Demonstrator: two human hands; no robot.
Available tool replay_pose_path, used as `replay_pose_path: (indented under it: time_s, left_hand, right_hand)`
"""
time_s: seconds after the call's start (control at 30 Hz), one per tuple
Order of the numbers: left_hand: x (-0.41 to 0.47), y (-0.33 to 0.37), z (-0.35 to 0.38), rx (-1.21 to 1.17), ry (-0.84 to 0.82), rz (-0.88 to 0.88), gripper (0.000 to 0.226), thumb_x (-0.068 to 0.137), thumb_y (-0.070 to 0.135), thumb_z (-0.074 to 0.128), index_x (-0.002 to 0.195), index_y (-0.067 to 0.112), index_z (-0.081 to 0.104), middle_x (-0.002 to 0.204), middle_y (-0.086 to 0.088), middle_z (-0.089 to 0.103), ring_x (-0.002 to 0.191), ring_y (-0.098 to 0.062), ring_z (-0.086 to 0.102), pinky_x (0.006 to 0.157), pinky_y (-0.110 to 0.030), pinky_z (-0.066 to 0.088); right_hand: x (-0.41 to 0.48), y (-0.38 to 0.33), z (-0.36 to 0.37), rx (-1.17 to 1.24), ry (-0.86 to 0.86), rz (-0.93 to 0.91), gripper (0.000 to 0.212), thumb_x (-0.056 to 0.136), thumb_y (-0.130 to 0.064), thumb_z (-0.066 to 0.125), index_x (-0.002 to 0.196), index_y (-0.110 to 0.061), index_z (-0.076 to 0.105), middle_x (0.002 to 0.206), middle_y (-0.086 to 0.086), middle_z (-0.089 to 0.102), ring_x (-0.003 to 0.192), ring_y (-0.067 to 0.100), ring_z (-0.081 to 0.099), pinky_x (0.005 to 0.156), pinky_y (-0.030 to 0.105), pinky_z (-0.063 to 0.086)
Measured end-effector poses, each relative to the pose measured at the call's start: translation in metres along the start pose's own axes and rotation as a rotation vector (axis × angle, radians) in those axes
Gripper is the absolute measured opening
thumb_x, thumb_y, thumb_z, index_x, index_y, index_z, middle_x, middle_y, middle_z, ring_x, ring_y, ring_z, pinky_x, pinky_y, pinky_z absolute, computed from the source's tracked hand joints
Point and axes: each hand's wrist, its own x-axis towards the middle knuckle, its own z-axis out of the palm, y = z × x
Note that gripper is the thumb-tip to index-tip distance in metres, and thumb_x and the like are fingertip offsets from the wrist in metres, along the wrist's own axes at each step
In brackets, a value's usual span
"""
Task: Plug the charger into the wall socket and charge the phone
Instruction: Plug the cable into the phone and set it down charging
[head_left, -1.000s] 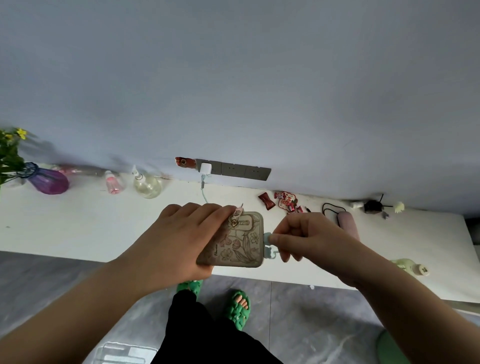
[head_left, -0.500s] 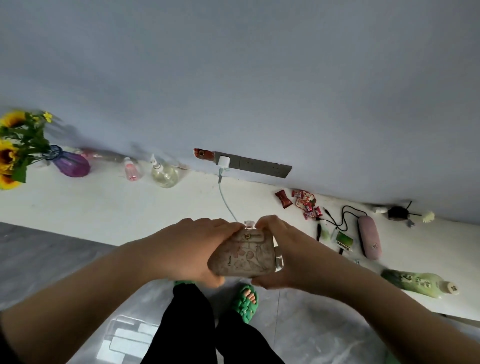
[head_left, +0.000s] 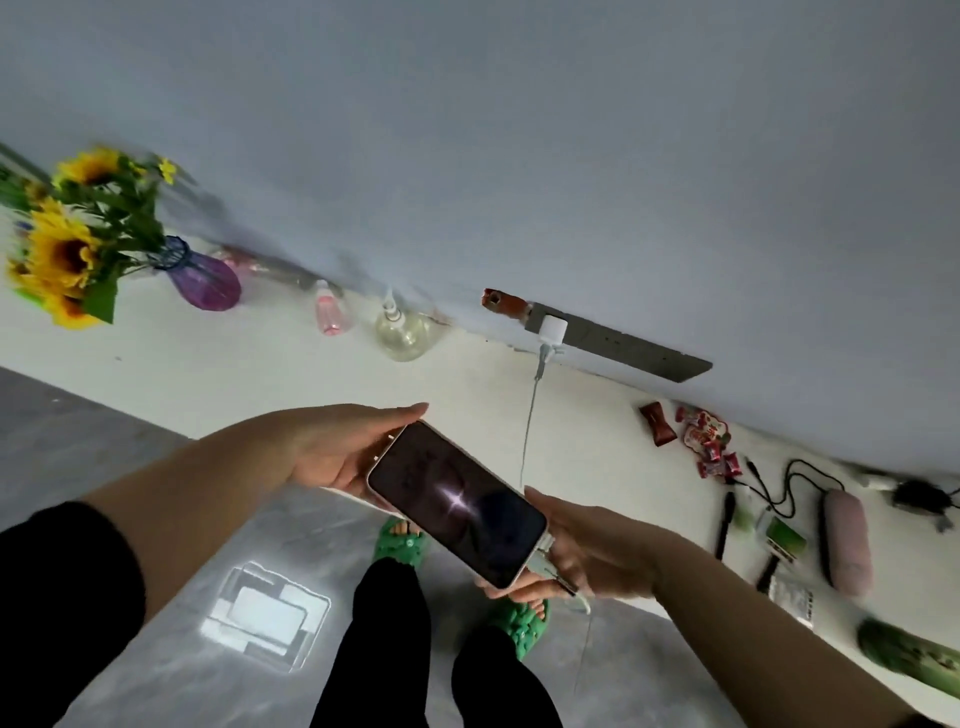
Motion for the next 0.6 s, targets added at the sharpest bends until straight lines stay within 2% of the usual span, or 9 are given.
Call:
replay_pose_path:
  time_s: [0.07, 0.13, 0.17, 0.2, 0.27, 0.37, 0.43, 0.53, 0.6]
  left_hand:
    - [0.028, -0.012, -0.02, -0.144, 0.066, 0.017, 0.036, 0.094, 0.044, 0.046, 0.108, 0.014, 0.058, 0.092, -0.008, 0.065, 0.075, -0.019, 0.066, 0.073, -0.036, 0.057]
    - [0.056, -0.024, -0.039, -0.278, 0.201, 0.037, 0.031, 0.095, 0.043, 0.046, 0.109, 0.016, 0.054, 0.092, -0.008, 0.064, 0.081, -0.02, 0.063, 0.087, -0.041, 0.052]
    - [0.068, -0.027, -0.046, -0.332, 0.244, 0.058, 0.03, 0.096, 0.042, 0.046, 0.108, 0.016, 0.054, 0.091, -0.008, 0.064, 0.082, -0.019, 0.063, 0.086, -0.04, 0.051]
    - [0.082, -0.032, -0.054, -0.391, 0.27, 0.082, 0.029, 0.097, 0.041, 0.044, 0.106, 0.016, 0.055, 0.09, -0.007, 0.064, 0.082, -0.018, 0.062, 0.082, -0.038, 0.052]
    - [0.105, -0.039, -0.067, -0.47, 0.309, 0.112, 0.028, 0.098, 0.039, 0.041, 0.099, 0.016, 0.058, 0.088, -0.006, 0.063, 0.08, -0.017, 0.062, 0.071, -0.033, 0.053]
    - [0.136, -0.043, -0.085, -0.528, 0.356, 0.118, 0.03, 0.1, 0.039, 0.038, 0.101, 0.017, 0.058, 0.086, -0.006, 0.064, 0.078, -0.017, 0.062, 0.066, -0.03, 0.052]
    - [0.157, -0.044, -0.095, -0.515, 0.374, 0.11, 0.03, 0.099, 0.04, 0.038, 0.106, 0.019, 0.057, 0.09, -0.007, 0.065, 0.083, -0.019, 0.063, 0.069, -0.031, 0.053]
    - [0.186, -0.042, -0.105, -0.441, 0.416, 0.108, 0.037, 0.098, 0.043, 0.036, 0.11, 0.017, 0.059, 0.11, -0.011, 0.065, 0.098, -0.022, 0.062, 0.078, -0.032, 0.055]
    - [0.2, -0.039, -0.108, -0.352, 0.463, 0.124, 0.045, 0.098, 0.044, 0.034, 0.121, 0.014, 0.058, 0.125, -0.012, 0.061, 0.105, -0.024, 0.061, 0.085, -0.035, 0.055]
  right_hand:
    - [0.037, -0.005, -0.004, 0.031, 0.122, 0.001, 0.048, 0.097, -0.051, 0.034, 0.121, -0.018, 0.061, 0.115, 0.004, 0.073, 0.107, 0.019, 0.067, 0.091, 0.03, 0.05]
    - [0.071, -0.012, -0.009, 0.052, 0.267, -0.014, 0.042, 0.096, -0.044, 0.041, 0.11, -0.012, 0.065, 0.092, 0.002, 0.076, 0.083, 0.014, 0.07, 0.076, 0.025, 0.054]
    - [0.088, -0.015, -0.013, 0.066, 0.329, -0.028, 0.041, 0.093, -0.041, 0.047, 0.106, -0.007, 0.064, 0.081, 0.008, 0.074, 0.073, 0.016, 0.069, 0.067, 0.024, 0.056]
    - [0.105, -0.018, -0.018, 0.077, 0.389, -0.042, 0.043, 0.092, -0.039, 0.05, 0.11, -0.002, 0.063, 0.086, 0.02, 0.072, 0.076, 0.025, 0.069, 0.069, 0.027, 0.059]
    - [0.137, -0.021, -0.028, 0.07, 0.479, -0.034, 0.045, 0.098, -0.035, 0.045, 0.124, 0.0, 0.056, 0.112, 0.034, 0.061, 0.093, 0.037, 0.063, 0.092, 0.041, 0.052]
    - [0.179, -0.025, -0.046, 0.055, 0.6, -0.028, 0.037, 0.101, -0.036, 0.037, 0.114, -0.009, 0.057, 0.108, 0.017, 0.065, 0.093, 0.029, 0.065, 0.087, 0.039, 0.05]
    - [0.202, -0.029, -0.058, 0.002, 0.72, -0.036, 0.033, 0.101, -0.034, 0.037, 0.105, -0.01, 0.059, 0.105, 0.017, 0.067, 0.094, 0.03, 0.065, 0.081, 0.036, 0.051]
    - [0.231, -0.037, -0.071, -0.056, 0.863, -0.04, 0.03, 0.099, -0.031, 0.039, 0.088, -0.013, 0.059, 0.082, 0.008, 0.065, 0.074, 0.023, 0.063, 0.066, 0.03, 0.05]
    - [0.244, -0.042, -0.078, -0.063, 0.914, -0.028, 0.029, 0.098, -0.03, 0.039, 0.086, -0.012, 0.057, 0.077, 0.007, 0.06, 0.066, 0.019, 0.057, 0.054, 0.027, 0.043]
